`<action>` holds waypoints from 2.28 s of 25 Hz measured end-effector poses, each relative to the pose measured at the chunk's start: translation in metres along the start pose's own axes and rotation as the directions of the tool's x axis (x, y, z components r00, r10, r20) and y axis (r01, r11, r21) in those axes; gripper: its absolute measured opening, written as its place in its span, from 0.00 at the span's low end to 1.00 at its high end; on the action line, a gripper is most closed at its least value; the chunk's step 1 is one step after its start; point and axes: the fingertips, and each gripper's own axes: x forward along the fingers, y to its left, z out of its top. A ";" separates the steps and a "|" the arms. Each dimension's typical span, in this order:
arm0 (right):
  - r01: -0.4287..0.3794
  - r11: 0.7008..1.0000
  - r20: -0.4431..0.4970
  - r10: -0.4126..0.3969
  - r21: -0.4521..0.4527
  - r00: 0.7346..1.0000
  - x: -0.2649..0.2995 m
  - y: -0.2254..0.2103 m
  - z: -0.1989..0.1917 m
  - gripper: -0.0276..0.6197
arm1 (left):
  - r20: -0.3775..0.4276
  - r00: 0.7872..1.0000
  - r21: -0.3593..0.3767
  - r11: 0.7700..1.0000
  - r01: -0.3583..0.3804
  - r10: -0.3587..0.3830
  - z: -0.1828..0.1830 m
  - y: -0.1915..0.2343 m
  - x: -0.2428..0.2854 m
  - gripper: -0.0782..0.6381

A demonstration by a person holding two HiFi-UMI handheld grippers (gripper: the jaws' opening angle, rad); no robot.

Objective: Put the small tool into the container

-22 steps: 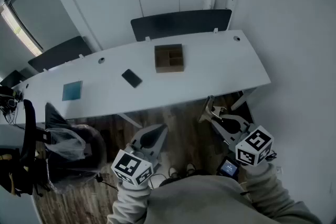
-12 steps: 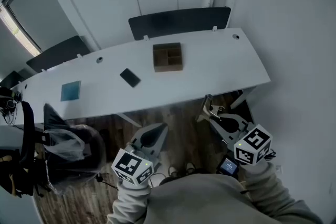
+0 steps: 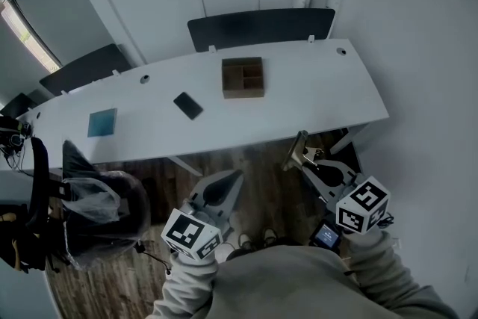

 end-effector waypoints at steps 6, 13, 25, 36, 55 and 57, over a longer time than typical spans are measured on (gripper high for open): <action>-0.029 0.999 -0.008 0.029 -0.012 1.000 0.006 -0.001 0.004 0.08 | -0.014 0.999 0.032 0.999 -0.040 0.040 0.002 0.002 -0.002 0.11; -0.070 0.998 -0.018 0.070 -0.009 0.997 0.009 -0.008 0.003 0.08 | -0.024 0.997 -0.006 0.997 -0.072 0.072 0.000 0.002 0.002 0.11; -0.126 0.992 -0.042 0.126 0.002 0.991 0.014 -0.037 -0.003 0.08 | -0.039 0.990 0.001 0.990 -0.138 0.138 -0.007 -0.005 0.015 0.11; -0.092 0.995 -0.008 0.093 0.031 0.996 0.009 -0.070 -0.005 0.08 | -0.013 0.991 0.033 0.991 -0.129 0.130 0.008 0.009 0.035 0.11; -0.051 0.998 -0.065 0.053 0.030 0.996 0.138 -0.131 0.015 0.08 | 0.008 0.998 -0.029 0.998 -0.060 0.061 0.004 0.171 0.098 0.11; -0.046 0.998 -0.077 0.048 0.032 0.996 0.146 -0.138 0.019 0.08 | 0.008 0.999 -0.029 0.998 -0.052 0.053 0.009 0.181 0.105 0.11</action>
